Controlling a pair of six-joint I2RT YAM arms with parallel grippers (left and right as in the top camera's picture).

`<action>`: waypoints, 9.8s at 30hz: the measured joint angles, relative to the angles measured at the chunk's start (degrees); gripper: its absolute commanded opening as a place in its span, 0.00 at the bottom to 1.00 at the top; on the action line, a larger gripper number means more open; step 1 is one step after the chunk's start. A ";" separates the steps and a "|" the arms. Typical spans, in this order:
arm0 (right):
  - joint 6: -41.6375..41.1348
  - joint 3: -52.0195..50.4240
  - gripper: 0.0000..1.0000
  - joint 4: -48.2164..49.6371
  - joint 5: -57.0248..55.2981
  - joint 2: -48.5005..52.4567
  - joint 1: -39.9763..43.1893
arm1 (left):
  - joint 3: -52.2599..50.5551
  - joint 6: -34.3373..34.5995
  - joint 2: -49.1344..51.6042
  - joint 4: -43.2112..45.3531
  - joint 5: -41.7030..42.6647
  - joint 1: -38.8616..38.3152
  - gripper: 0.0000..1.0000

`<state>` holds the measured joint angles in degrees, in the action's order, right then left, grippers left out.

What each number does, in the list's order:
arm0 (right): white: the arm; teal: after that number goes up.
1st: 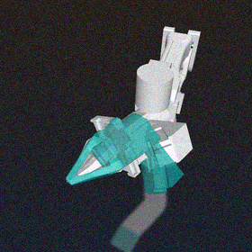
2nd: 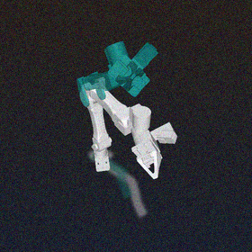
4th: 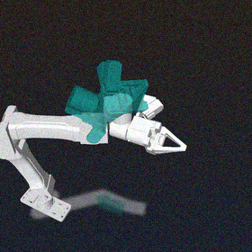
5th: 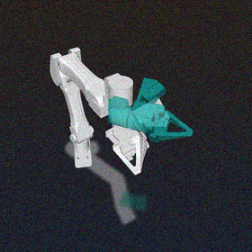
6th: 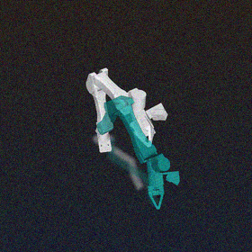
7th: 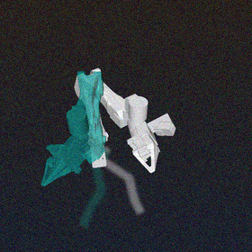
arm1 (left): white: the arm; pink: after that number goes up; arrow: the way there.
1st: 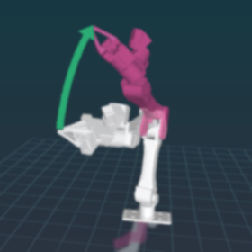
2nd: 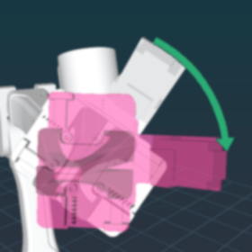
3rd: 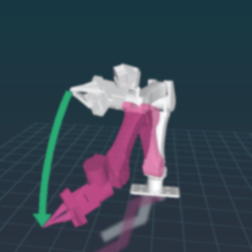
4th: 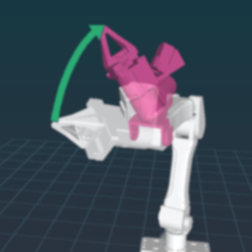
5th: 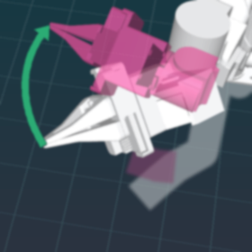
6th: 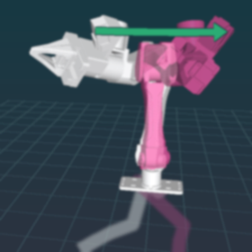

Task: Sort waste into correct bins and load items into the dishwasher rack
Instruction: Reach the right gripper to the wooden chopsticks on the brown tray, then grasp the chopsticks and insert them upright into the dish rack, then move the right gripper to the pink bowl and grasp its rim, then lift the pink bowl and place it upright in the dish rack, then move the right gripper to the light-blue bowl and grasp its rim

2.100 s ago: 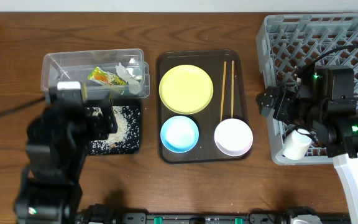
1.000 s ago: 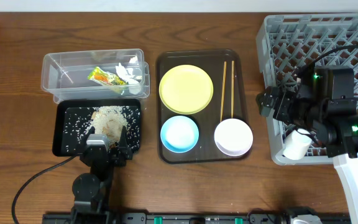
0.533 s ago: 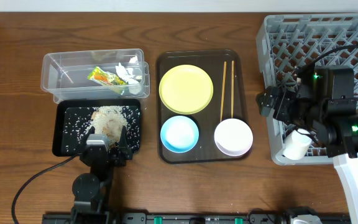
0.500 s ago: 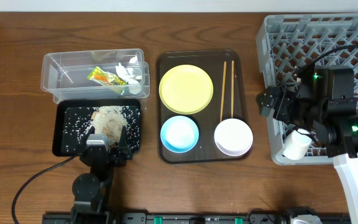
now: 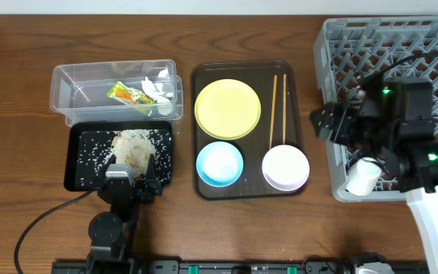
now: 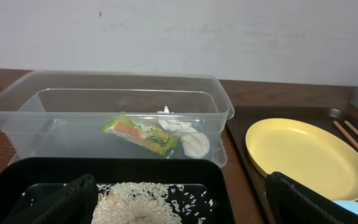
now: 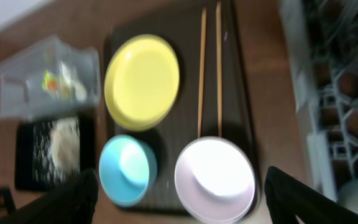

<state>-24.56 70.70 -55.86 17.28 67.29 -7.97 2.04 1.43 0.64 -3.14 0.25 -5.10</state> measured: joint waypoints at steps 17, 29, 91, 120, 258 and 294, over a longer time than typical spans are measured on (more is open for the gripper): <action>-0.70 -9.92 0.55 -0.42 -16.85 13.75 -14.01 | 0.00 0.02 0.00 0.02 0.02 0.00 0.88; 5.38 -10.69 0.63 12.83 -15.08 16.65 -14.03 | 0.00 0.00 0.00 0.00 0.02 0.00 0.89; 30.91 13.86 0.38 8.92 -19.37 37.38 7.63 | -0.07 0.02 0.00 0.13 0.04 0.00 0.89; 1.25 13.75 0.30 16.09 -22.40 50.77 -16.90 | -0.07 0.02 0.00 0.13 0.02 0.00 0.89; 1.25 4.57 0.01 1.77 -81.74 19.15 4.98 | -0.09 0.00 0.00 0.17 0.26 0.00 0.89; 12.46 4.57 0.06 7.89 -82.12 34.16 -7.21 | -0.09 0.00 0.00 0.17 0.24 0.00 0.89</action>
<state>-12.10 75.26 -47.97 -64.84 101.45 -15.18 1.96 1.43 0.64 -2.96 0.49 -5.10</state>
